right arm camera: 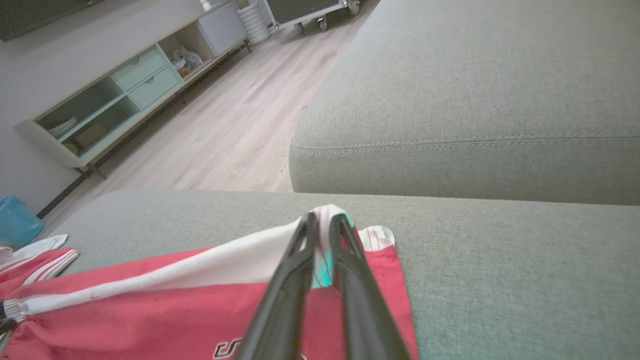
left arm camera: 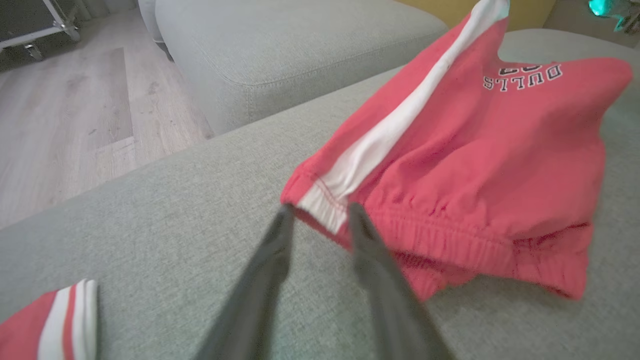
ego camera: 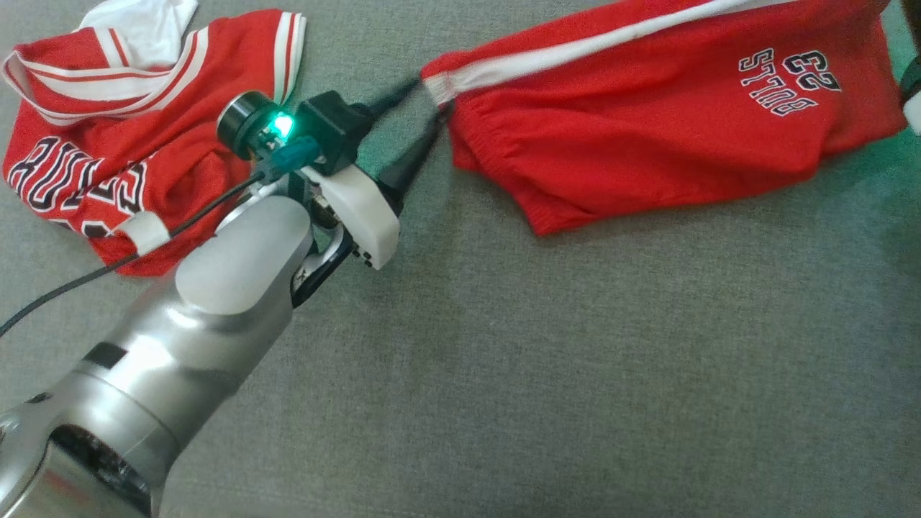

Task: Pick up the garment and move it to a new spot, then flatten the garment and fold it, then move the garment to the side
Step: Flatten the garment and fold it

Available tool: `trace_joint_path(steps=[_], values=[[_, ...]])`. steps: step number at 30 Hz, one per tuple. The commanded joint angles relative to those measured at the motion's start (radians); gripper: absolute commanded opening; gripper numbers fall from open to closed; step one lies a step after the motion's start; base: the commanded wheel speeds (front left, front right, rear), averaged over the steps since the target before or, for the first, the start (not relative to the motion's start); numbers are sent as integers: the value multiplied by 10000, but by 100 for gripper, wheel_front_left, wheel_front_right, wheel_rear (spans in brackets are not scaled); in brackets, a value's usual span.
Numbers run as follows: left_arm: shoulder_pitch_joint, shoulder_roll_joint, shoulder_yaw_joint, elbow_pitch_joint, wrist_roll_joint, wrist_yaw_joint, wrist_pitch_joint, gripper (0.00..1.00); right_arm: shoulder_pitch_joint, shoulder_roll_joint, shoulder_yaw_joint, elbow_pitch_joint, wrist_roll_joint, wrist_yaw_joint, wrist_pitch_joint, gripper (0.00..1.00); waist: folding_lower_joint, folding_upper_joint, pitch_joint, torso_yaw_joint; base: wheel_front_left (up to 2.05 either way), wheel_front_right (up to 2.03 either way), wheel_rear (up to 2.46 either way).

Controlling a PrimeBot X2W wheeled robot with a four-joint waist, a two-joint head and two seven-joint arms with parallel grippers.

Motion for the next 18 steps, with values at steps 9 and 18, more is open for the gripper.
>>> trace_joint_path(steps=[9, 18], values=[[515, -97, 943, 530, -49, 966, -1452, 100, 720, 9, 697, -47, 687, -7, -1806, 100, -2, 0, -719, -223, 0, 0, 0], [4604, -295, 4195, -3518, 2291, 3677, -1479, 100, 2264, 222, 1041, 1358, 1042, -7, -2376, 100, -2, 0, -1814, -37, 0, 0, 0]])
